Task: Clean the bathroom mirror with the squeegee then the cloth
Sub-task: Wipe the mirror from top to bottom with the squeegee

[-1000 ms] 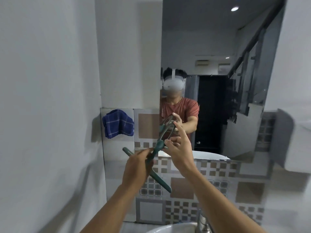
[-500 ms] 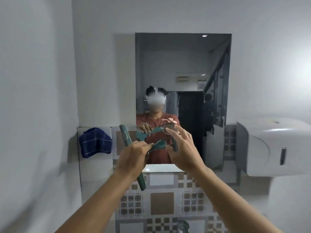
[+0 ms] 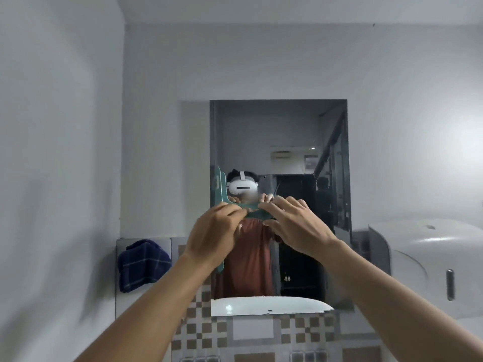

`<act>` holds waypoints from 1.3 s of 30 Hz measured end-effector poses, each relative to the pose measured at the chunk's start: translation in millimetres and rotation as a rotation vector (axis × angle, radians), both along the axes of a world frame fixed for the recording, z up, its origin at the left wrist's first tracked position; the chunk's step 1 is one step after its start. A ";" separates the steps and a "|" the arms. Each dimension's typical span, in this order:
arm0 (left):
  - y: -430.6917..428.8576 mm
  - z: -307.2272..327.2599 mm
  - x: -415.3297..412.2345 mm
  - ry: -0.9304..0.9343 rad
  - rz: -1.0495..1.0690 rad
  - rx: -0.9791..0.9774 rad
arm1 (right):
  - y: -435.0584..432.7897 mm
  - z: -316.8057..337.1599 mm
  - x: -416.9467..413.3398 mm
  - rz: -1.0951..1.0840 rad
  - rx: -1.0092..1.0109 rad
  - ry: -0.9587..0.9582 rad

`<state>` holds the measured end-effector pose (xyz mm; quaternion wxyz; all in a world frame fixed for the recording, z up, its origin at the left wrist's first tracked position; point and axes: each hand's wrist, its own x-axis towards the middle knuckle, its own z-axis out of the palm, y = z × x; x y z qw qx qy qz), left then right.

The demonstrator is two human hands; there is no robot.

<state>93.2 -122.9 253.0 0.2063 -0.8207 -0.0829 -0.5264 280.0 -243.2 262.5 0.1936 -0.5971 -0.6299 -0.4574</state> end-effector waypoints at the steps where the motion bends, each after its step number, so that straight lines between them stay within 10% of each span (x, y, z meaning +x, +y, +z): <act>1: 1.6 2.0 0.0 -0.042 -0.007 0.018 | 2.0 8.4 3.3 -0.010 0.012 0.007; 10: 48.0 -60.4 30.3 -0.166 -0.007 -0.242 | 26.8 81.6 22.3 0.010 0.079 0.151; 39: 90.5 0.3 79.1 -0.041 0.288 -0.163 | 74.5 179.1 28.9 -0.126 0.044 -0.079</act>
